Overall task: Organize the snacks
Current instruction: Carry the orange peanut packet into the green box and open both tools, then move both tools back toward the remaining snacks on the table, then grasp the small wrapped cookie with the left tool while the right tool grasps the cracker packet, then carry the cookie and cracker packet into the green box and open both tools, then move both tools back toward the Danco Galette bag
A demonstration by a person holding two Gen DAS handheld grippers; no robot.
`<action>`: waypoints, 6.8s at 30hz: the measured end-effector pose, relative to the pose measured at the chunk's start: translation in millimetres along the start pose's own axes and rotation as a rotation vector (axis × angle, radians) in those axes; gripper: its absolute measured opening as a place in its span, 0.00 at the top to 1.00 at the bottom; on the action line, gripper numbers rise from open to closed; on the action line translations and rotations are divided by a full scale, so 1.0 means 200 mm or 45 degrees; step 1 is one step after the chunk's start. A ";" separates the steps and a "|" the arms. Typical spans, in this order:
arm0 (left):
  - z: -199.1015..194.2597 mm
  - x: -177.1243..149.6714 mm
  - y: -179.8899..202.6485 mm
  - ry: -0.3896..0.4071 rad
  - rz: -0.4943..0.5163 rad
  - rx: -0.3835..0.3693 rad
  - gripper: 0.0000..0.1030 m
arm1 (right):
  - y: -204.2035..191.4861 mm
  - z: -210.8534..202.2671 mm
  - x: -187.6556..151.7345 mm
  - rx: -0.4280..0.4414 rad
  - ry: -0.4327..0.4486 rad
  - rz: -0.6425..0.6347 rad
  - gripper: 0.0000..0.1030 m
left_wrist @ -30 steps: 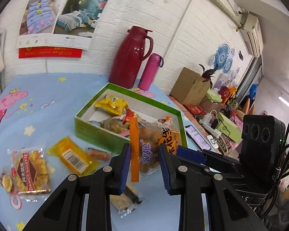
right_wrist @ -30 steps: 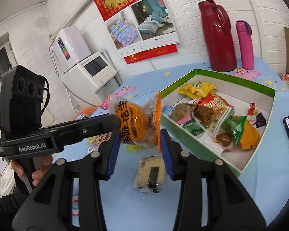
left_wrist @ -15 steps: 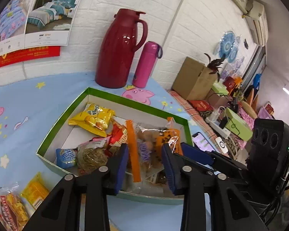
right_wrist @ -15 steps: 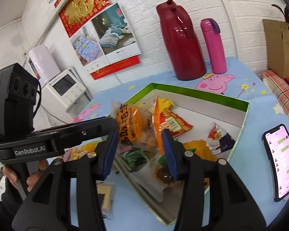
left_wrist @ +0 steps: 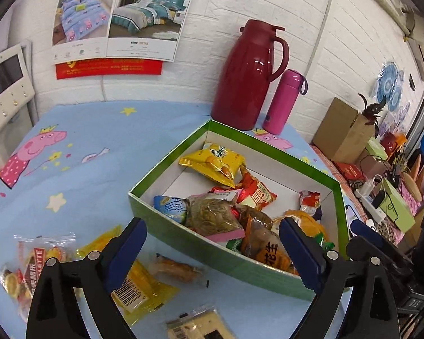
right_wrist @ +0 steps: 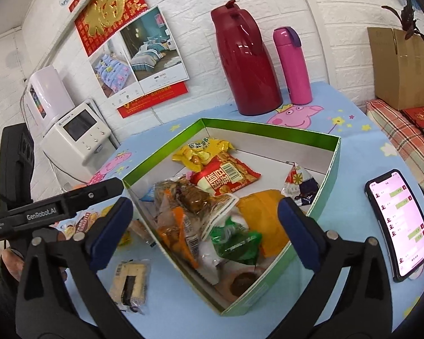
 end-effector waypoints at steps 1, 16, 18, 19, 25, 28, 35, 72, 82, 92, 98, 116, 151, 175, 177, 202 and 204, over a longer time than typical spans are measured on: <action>-0.04 -0.01 -0.01 0.013 0.007 0.009 0.06 | -0.03 -0.03 0.00 0.004 0.012 -0.011 0.01; -0.52 -0.34 -0.16 0.078 0.013 0.193 0.06 | -0.38 -0.31 -0.29 0.083 0.025 -0.082 0.01; -0.55 -0.40 -0.20 0.077 -0.007 0.232 0.06 | -0.40 -0.32 -0.34 0.082 0.026 -0.085 0.01; -0.56 -0.43 -0.24 0.076 -0.017 0.260 0.06 | -0.42 -0.33 -0.36 0.091 0.038 -0.083 0.01; -0.60 -0.63 -0.45 0.039 -0.071 0.406 0.06 | -0.48 -0.31 -0.47 0.153 -0.026 -0.062 0.01; -0.61 -0.71 -0.55 0.007 -0.102 0.443 0.06 | -0.52 -0.23 -0.56 0.073 -0.170 -0.176 0.01; -0.60 -0.85 -0.71 -0.071 -0.094 0.523 0.06 | -0.57 -0.05 -0.70 -0.036 -0.349 -0.282 0.01; -0.35 -0.42 -1.26 -0.145 -0.061 0.445 0.36 | -0.56 0.25 -0.77 -0.256 -0.464 -0.356 0.01; -0.25 -0.45 -1.24 -0.181 -0.014 0.336 0.49 | -0.57 0.27 -0.79 -0.305 -0.482 -0.403 0.00; -0.26 -0.38 -1.31 -0.165 -0.035 0.342 0.37 | -0.58 0.33 -0.77 -0.311 -0.531 -0.395 0.00; -0.12 -0.42 -1.31 -0.261 0.003 0.313 0.40 | -0.66 0.30 -0.76 -0.243 -0.466 -0.467 0.41; -0.65 -0.45 -0.81 -0.134 0.070 0.185 0.60 | -0.77 -0.13 -0.60 -0.038 -0.260 -0.325 0.43; 0.17 0.09 0.12 0.002 0.285 0.178 0.05 | 0.06 0.01 0.01 -0.337 -0.002 -0.138 0.12; -0.51 -0.16 -0.12 0.109 0.192 0.258 0.05 | -0.47 -0.31 -0.17 -0.157 0.024 -0.228 0.06; -0.55 -0.20 -0.22 0.085 0.179 0.299 0.05 | -0.50 -0.30 -0.21 -0.129 -0.005 -0.229 0.06; -0.55 -0.45 -0.86 -0.086 0.016 0.315 0.05 | -0.88 0.29 -0.58 0.148 -0.395 -0.330 0.15; -0.50 -0.43 -0.88 -0.093 -0.001 0.284 0.05 | -0.94 0.33 -0.61 0.222 -0.433 -0.319 0.15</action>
Point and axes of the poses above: each gripper's, at about its wrist camera, not at the fingertips, and z roughly the way its jaws point, y to its right, x to its top, the point moved 7 cm from there along z, roughly the way its jaws point, and after that the axes turned 5 degrees about y, right-handed, at the moved point
